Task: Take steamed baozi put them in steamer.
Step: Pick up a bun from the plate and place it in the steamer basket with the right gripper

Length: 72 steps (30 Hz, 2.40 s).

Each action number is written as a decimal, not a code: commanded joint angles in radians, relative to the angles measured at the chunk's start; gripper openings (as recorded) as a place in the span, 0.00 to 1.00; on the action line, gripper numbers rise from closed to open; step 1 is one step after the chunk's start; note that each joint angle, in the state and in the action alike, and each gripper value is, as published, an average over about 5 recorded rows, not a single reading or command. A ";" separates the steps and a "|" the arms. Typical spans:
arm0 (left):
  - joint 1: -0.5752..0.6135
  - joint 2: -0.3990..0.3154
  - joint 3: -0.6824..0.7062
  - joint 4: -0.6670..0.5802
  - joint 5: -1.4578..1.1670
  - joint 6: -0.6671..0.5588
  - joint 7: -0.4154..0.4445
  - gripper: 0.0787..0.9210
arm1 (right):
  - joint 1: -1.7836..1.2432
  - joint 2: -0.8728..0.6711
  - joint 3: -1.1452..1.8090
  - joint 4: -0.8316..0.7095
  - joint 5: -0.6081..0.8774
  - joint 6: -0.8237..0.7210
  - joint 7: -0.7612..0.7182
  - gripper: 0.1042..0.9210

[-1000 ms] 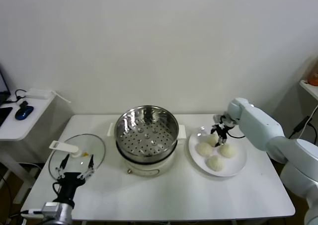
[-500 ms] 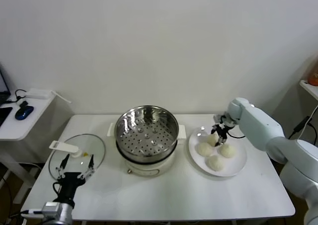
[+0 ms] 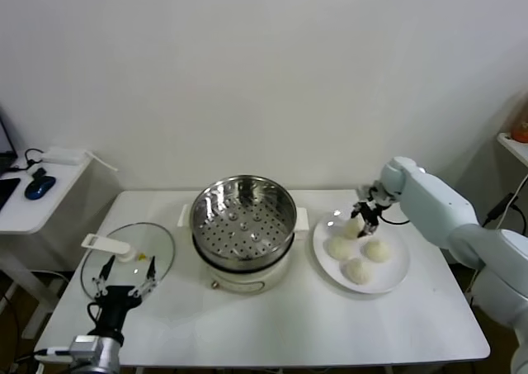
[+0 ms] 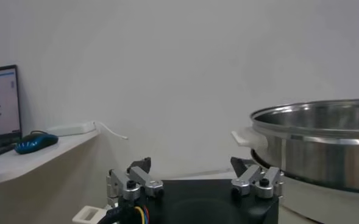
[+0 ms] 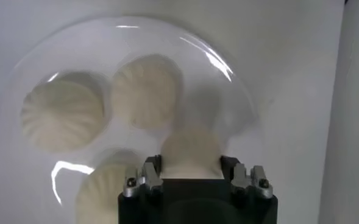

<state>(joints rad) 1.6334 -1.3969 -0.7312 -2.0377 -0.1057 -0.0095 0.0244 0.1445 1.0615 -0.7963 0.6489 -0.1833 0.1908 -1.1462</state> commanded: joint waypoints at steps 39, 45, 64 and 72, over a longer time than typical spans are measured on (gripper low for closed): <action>0.024 0.007 -0.006 -0.014 -0.006 -0.006 0.002 0.88 | 0.316 0.279 -0.246 0.532 -0.353 0.332 0.003 0.65; 0.021 0.002 -0.006 -0.012 -0.014 -0.005 0.002 0.88 | 0.256 0.340 -0.229 0.460 -0.422 0.347 0.012 0.65; 0.017 0.004 -0.010 0.027 -0.024 -0.013 0.001 0.88 | 0.122 0.447 -0.131 0.265 -0.589 0.426 0.034 0.67; 0.016 0.003 -0.011 0.038 -0.027 -0.016 0.001 0.88 | 0.103 0.465 -0.103 0.244 -0.620 0.439 0.039 0.68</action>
<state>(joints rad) 1.6501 -1.3933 -0.7428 -2.0036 -0.1322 -0.0252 0.0254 0.2678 1.5061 -0.9161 0.9206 -0.7690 0.6205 -1.1056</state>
